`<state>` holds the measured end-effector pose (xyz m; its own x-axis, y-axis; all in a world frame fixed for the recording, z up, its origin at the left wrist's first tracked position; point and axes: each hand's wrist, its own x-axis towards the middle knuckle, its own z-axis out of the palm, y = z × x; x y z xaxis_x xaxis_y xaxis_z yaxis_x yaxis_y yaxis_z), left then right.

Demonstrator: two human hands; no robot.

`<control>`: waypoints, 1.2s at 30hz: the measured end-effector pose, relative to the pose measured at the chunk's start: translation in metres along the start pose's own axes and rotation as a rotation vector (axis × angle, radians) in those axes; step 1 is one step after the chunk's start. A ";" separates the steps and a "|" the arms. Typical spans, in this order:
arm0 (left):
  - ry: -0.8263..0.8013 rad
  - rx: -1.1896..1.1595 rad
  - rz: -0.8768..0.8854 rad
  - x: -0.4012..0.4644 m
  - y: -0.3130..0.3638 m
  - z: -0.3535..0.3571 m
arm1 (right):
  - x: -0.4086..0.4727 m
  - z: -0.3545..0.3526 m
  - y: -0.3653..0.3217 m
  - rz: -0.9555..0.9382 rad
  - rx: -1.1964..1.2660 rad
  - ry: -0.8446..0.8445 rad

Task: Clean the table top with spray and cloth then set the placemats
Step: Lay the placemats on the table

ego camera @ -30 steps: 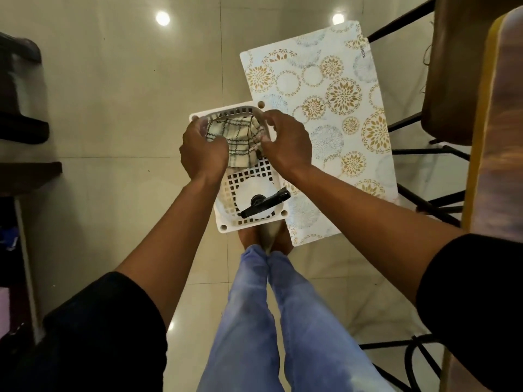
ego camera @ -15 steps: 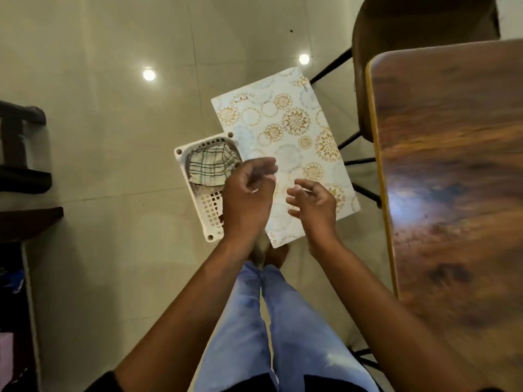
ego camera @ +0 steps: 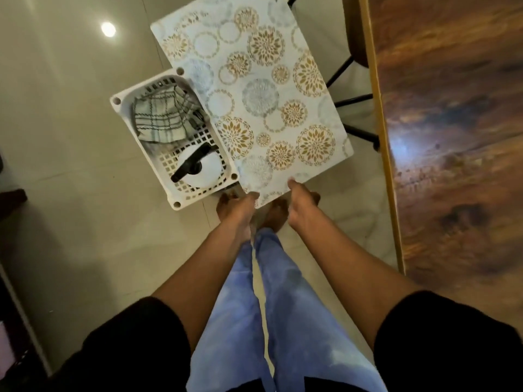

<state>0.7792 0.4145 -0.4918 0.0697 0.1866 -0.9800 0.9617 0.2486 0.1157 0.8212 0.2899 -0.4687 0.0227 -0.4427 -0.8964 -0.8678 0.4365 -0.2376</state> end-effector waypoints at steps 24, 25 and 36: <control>0.033 0.126 0.384 0.018 0.006 0.039 | 0.023 -0.023 -0.003 0.013 0.339 -0.248; 0.027 0.123 0.403 0.014 0.007 0.038 | 0.020 -0.025 -0.004 0.015 0.345 -0.249; -0.013 -0.013 0.490 -0.021 0.017 0.054 | 0.033 -0.032 -0.015 -0.054 0.314 -0.239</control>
<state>0.8087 0.3635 -0.4779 0.5167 0.2727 -0.8116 0.8115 0.1462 0.5658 0.8187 0.2437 -0.4823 0.2108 -0.2928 -0.9326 -0.6691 0.6523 -0.3560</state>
